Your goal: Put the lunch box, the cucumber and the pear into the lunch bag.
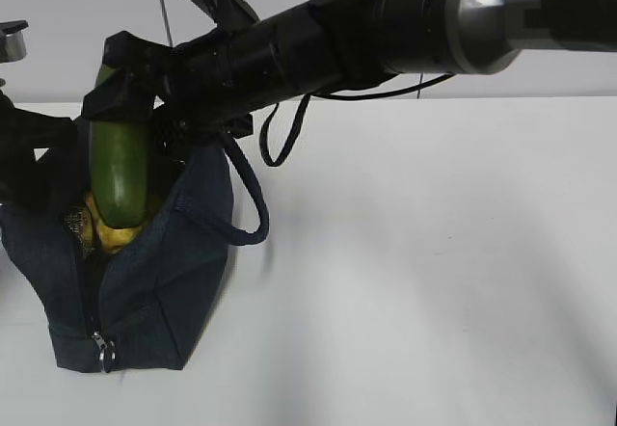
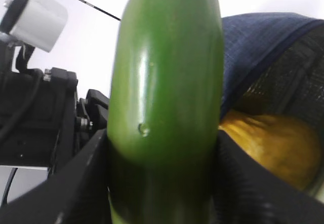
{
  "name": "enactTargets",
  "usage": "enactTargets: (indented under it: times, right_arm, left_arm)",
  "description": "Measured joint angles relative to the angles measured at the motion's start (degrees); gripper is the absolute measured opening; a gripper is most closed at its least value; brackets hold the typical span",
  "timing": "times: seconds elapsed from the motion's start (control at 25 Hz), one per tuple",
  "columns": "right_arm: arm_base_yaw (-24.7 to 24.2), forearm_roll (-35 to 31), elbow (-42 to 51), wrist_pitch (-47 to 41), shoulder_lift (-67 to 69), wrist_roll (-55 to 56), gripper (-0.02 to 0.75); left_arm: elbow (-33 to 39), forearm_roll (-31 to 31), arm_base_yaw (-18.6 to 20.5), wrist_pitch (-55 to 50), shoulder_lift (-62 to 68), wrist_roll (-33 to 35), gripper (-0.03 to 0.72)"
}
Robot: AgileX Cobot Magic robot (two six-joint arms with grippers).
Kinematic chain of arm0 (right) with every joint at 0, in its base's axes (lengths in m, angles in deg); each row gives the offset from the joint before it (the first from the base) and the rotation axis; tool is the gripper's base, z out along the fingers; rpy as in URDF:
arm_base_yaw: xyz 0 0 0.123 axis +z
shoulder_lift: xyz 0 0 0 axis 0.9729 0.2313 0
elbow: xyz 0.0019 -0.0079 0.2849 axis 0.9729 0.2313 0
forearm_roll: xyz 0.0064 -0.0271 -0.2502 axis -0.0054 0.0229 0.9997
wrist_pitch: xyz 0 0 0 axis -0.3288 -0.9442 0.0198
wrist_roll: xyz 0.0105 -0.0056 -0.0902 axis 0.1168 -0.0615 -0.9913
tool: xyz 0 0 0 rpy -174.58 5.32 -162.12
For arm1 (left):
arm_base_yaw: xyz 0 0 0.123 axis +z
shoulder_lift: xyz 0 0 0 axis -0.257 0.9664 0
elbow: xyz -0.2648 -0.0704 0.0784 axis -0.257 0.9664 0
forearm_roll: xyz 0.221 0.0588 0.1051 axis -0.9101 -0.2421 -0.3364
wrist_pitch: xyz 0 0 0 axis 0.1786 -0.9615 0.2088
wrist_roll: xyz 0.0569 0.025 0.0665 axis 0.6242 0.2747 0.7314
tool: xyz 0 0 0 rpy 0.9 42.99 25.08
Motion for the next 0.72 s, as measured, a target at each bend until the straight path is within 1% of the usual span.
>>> enactTargets:
  times: [0.2, 0.4, 0.52, 0.72]
  right_arm:
    - [0.4, 0.1, -0.5, 0.7, 0.9, -0.3, 0.417]
    - [0.4, 0.4, -0.5, -1.2, 1.1, -0.3, 0.449]
    - [0.4, 1.5, -0.5, -2.1, 1.1, -0.3, 0.452]
    - [0.4, 2.5, -0.5, -3.0, 1.1, -0.3, 0.478]
  left_arm:
    - [0.0, 0.0, 0.0, 0.0, 0.0, 0.0, 0.001]
    - [0.0, 0.0, 0.0, 0.0, 0.0, 0.0, 0.001]
    - [0.0, 0.0, 0.0, 0.0, 0.0, 0.0, 0.001]
    - [0.0, 0.0, 0.0, 0.0, 0.0, 0.0, 0.001]
